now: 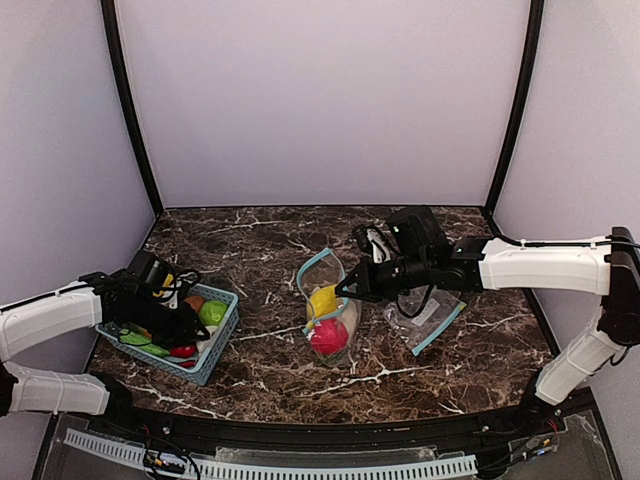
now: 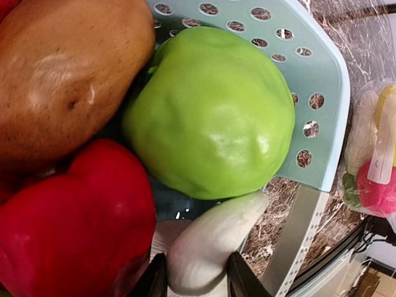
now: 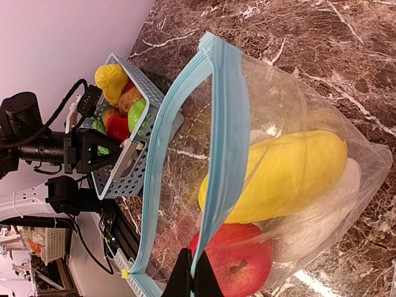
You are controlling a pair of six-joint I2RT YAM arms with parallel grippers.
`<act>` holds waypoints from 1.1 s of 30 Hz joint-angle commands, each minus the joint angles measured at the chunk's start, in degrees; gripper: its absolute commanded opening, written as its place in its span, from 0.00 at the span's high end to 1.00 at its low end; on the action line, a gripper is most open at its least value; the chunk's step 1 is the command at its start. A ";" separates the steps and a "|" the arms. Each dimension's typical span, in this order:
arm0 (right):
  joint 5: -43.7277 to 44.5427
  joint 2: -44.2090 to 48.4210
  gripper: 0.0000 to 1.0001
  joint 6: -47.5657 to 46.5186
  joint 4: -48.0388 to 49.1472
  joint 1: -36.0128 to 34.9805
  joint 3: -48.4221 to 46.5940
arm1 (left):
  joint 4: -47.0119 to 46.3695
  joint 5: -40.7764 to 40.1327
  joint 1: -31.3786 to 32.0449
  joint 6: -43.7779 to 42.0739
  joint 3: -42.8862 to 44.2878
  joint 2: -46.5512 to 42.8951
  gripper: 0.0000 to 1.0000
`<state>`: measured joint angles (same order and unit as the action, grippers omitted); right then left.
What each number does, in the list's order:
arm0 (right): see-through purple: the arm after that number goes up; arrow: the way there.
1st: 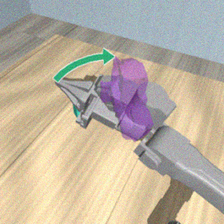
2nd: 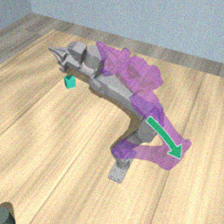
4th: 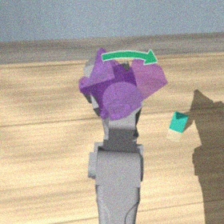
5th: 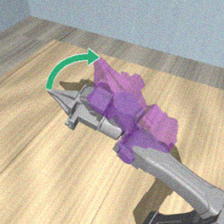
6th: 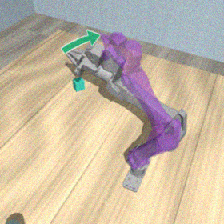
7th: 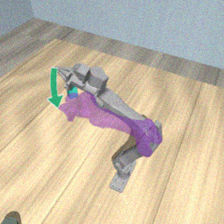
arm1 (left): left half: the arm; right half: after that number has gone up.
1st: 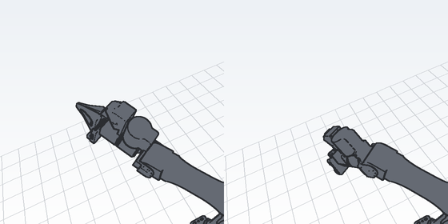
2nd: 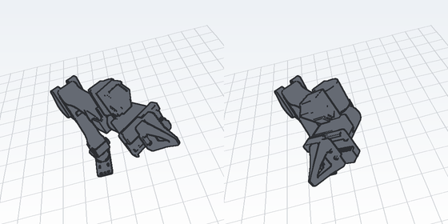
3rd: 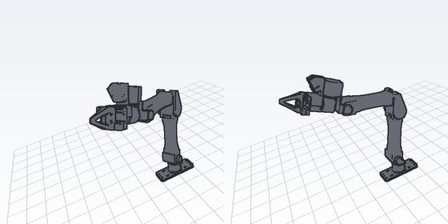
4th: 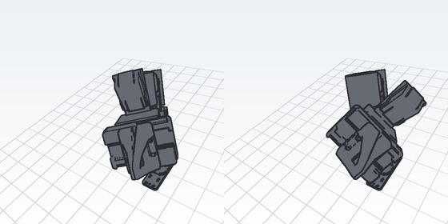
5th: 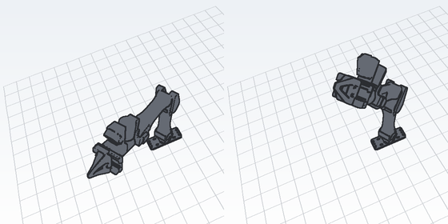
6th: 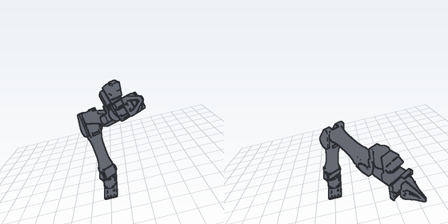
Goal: Place the food in the zip-top bag and seal the zipper
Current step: Pick up the fake vegetable from the bin, then place the fake vegetable in the zipper food storage bag.
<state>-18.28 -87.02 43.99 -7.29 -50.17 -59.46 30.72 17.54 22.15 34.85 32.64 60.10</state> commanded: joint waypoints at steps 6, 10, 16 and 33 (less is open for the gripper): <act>-1.38 0.12 1.00 -0.11 2.24 0.34 -0.93 | 2.24 -2.56 0.17 -0.13 -0.03 -5.31 0.89; -1.49 0.23 1.00 -0.21 2.19 0.34 -0.88 | 5.92 -5.37 0.17 -0.54 1.85 -9.50 0.94; -2.00 0.34 1.00 -0.96 2.21 0.34 -1.02 | 8.95 -5.04 0.17 -1.78 6.34 -13.38 0.97; -2.02 0.81 1.00 -6.31 1.19 -0.09 -2.31 | 4.50 -3.06 21.82 -1.39 37.58 9.76 0.98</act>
<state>-19.73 -87.02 39.59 -7.09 -50.19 -59.66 35.97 15.20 39.00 33.58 64.58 62.57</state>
